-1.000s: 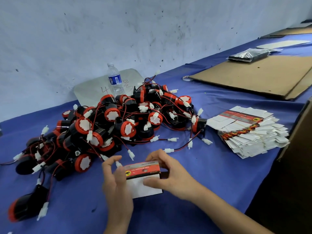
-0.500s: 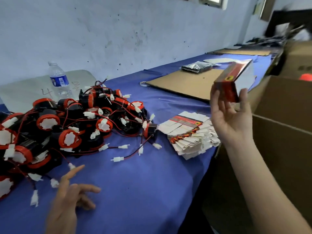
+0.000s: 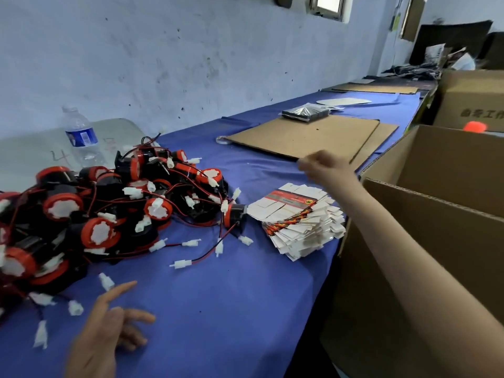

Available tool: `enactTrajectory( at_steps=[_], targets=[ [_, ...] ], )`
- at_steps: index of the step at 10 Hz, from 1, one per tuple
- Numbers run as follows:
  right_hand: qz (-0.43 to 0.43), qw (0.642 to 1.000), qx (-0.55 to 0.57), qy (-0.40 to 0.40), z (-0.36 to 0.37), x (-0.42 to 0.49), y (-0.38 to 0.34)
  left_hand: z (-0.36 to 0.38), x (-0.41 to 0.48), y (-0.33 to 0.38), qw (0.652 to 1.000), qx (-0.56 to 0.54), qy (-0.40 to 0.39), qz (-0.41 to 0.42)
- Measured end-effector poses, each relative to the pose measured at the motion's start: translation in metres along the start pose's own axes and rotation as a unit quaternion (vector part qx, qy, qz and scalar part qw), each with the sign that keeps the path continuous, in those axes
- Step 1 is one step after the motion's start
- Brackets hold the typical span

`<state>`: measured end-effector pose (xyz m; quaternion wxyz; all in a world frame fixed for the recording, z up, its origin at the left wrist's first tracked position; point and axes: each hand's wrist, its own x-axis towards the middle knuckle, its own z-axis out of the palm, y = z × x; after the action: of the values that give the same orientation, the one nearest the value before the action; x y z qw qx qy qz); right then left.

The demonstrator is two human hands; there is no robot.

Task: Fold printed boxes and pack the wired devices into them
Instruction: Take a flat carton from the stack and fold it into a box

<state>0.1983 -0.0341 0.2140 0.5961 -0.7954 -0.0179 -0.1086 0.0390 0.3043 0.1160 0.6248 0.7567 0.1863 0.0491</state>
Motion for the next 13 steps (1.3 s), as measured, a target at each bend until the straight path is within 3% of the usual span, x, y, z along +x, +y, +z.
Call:
enactTrajectory(
  at_steps=[1,2,4,5,7,10,11,12,13],
  targets=[
    [0.005,0.901,-0.422,-0.101,0.004,0.026,0.010,0.005,-0.010,0.002,1.000,0.022,-0.001,0.015],
    [0.109,0.839,-0.506,-0.171,0.000,0.047,0.015,0.009,-0.023,0.010,0.999,0.004,-0.010,0.037],
    [0.146,0.816,-0.531,-0.176,0.003,0.065,0.017,0.001,-0.019,0.005,0.998,-0.002,-0.039,0.043],
    [0.140,0.844,-0.501,-0.133,0.004,0.070,0.012,-0.002,-0.013,0.000,0.998,0.015,-0.036,0.043],
    [0.095,0.863,-0.491,-0.075,0.001,0.078,0.007,-0.005,-0.026,-0.013,0.987,0.022,0.013,0.157],
    [0.032,0.908,-0.416,0.047,-0.013,0.090,0.002,-0.005,-0.020,-0.018,0.986,0.026,0.005,0.167],
    [-0.022,0.931,-0.330,0.153,-0.015,0.088,-0.011,-0.005,-0.018,-0.021,0.985,0.028,0.006,0.172],
    [-0.126,0.949,-0.209,0.200,-0.009,0.071,-0.035,-0.003,-0.016,-0.024,0.982,0.035,0.020,0.186],
    [-0.148,0.983,-0.041,0.101,0.021,0.037,-0.054,0.000,-0.015,-0.024,0.977,0.048,0.044,0.202]
  ],
)
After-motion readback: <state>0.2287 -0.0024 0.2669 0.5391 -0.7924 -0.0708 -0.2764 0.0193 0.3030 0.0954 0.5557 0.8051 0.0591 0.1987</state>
